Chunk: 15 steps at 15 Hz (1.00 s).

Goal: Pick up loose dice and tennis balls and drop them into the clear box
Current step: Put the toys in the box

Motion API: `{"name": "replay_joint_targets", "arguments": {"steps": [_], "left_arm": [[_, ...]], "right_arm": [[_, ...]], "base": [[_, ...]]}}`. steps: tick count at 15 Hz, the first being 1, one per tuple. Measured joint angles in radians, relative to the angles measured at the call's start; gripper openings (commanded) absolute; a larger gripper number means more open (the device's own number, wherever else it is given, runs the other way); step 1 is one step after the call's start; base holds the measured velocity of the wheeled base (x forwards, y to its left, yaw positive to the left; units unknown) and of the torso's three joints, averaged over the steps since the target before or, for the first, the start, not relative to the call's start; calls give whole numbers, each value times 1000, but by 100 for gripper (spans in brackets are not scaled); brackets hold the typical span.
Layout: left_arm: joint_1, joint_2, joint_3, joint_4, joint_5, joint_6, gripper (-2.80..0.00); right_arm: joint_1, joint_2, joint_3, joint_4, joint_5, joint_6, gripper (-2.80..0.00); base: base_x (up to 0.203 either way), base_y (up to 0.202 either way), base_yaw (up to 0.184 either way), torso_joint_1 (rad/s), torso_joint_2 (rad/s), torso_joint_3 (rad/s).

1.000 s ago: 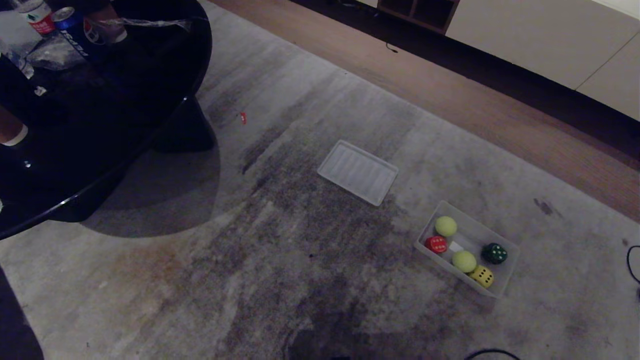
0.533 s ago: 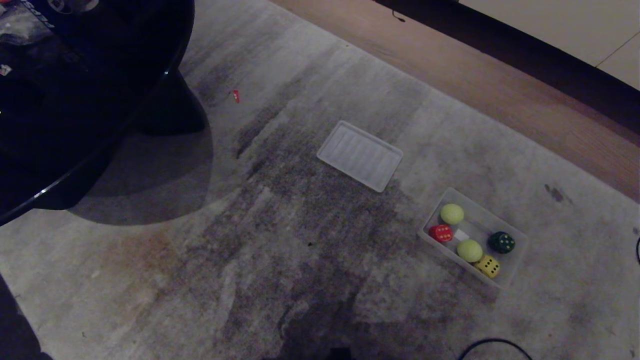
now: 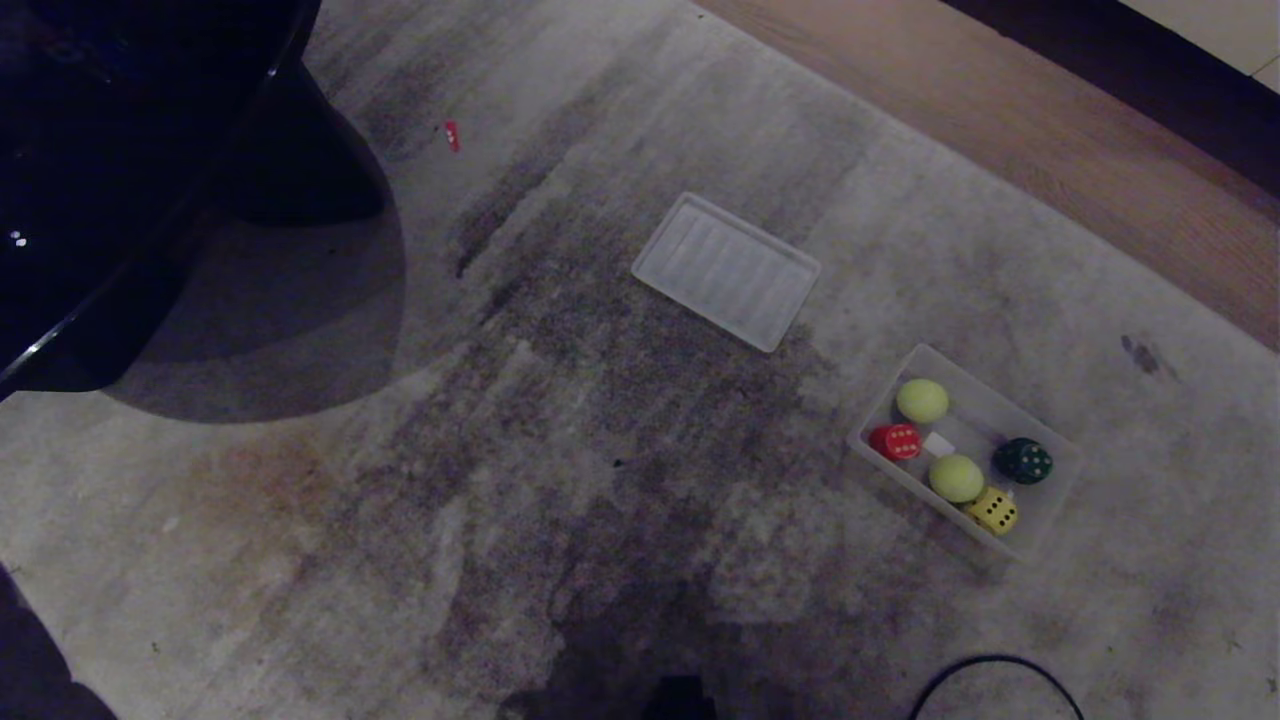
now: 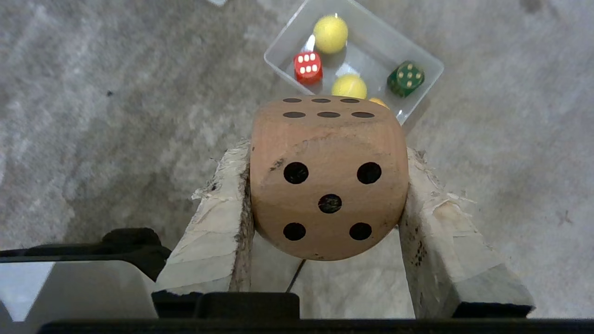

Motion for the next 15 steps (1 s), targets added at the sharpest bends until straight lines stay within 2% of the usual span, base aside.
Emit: {"name": "replay_joint_targets", "arguments": {"steps": [15], "left_arm": [[0, 0, 0, 0, 0, -1, -280]], "right_arm": [[0, 1, 0, 0, -1, 1, -280]], "base": [[0, 0, 0, 3, 3, -199]]}}
